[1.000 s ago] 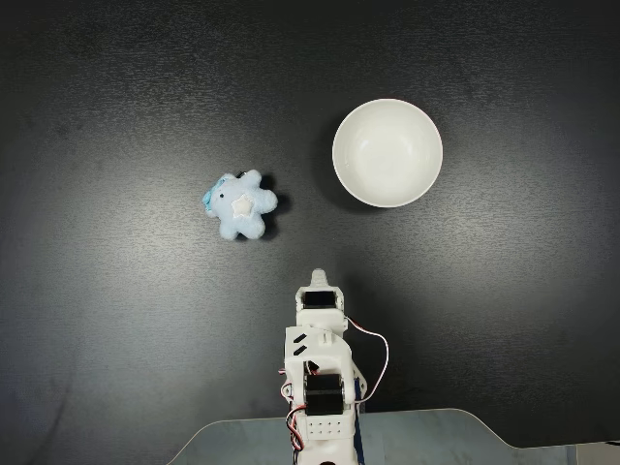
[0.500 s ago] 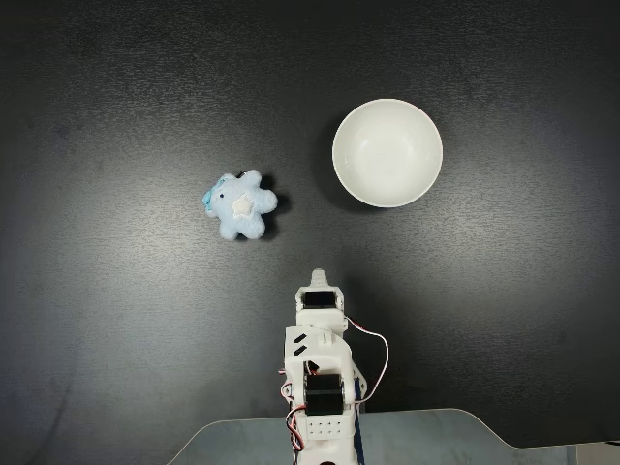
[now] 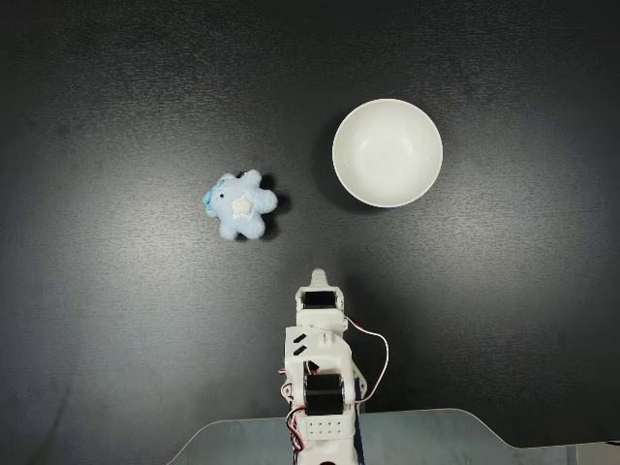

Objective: Grasp a skyblue doll and put it in the white bowl.

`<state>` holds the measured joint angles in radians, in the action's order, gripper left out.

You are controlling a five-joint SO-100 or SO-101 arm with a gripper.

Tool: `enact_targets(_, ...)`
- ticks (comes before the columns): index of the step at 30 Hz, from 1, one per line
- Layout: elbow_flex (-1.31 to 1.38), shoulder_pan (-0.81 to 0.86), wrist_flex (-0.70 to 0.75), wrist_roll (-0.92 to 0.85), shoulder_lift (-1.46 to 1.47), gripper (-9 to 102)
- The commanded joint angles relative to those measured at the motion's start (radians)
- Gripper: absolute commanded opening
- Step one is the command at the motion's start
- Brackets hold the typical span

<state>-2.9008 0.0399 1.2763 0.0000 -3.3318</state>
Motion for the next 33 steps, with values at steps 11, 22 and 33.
enact_targets(11,0.006,-0.006,0.003,0.009,-0.006,-1)
enact_targets(22,0.006,-0.009,0.003,0.009,-0.006,-1)
enact_targets(33,0.006,-0.014,0.003,-0.002,-0.006,-1)
